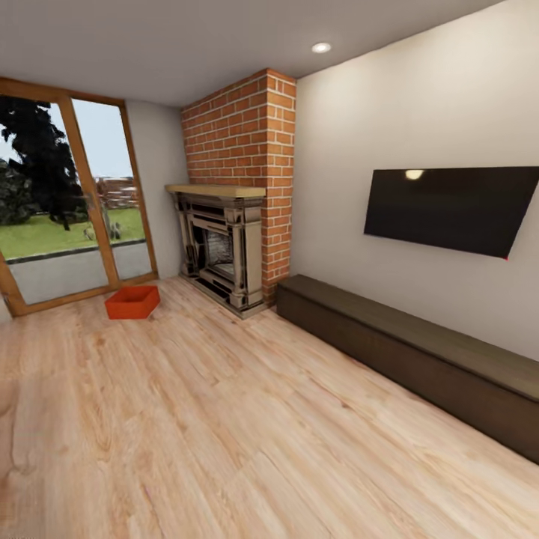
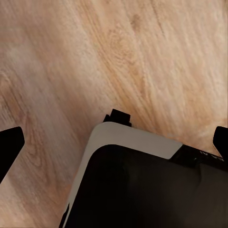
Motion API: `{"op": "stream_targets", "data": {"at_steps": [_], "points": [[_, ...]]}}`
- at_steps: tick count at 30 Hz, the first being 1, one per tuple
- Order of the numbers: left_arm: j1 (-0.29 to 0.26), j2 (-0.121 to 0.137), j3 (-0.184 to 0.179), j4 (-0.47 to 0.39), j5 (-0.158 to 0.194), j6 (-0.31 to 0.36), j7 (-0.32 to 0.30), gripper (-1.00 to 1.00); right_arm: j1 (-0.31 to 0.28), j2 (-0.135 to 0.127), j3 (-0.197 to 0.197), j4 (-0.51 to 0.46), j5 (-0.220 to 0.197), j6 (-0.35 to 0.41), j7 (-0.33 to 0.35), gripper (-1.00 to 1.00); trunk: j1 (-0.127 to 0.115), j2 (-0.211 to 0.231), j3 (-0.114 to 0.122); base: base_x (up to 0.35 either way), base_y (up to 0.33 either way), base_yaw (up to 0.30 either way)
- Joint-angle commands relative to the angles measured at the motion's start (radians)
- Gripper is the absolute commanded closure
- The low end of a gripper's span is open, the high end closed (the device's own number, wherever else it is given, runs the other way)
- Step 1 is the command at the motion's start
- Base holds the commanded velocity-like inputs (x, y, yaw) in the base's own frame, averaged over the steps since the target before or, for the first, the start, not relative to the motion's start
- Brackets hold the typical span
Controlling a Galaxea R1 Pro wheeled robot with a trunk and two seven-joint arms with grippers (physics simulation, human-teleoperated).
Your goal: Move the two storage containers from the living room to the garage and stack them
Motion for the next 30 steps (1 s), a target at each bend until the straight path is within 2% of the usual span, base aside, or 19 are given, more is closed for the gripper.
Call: {"op": "stream_targets", "data": {"at_steps": [1,30], "points": [[-0.001,0.000,-0.009,0.000,0.008,-0.002,0.003,-1.00,-0.001,0.000,0.008,0.003,-0.004,-0.005,-0.003,-1.00,0.001,-0.001,-0.001,0.322,0.000,0.269],[-0.001,0.000,-0.009,0.000,0.008,-0.001,0.002,-1.00,-0.001,-0.001,0.007,0.003,-0.004,-0.005,-0.003,-1.00,0.001,-0.001,-0.001,0.322,0.000,0.269]]}}
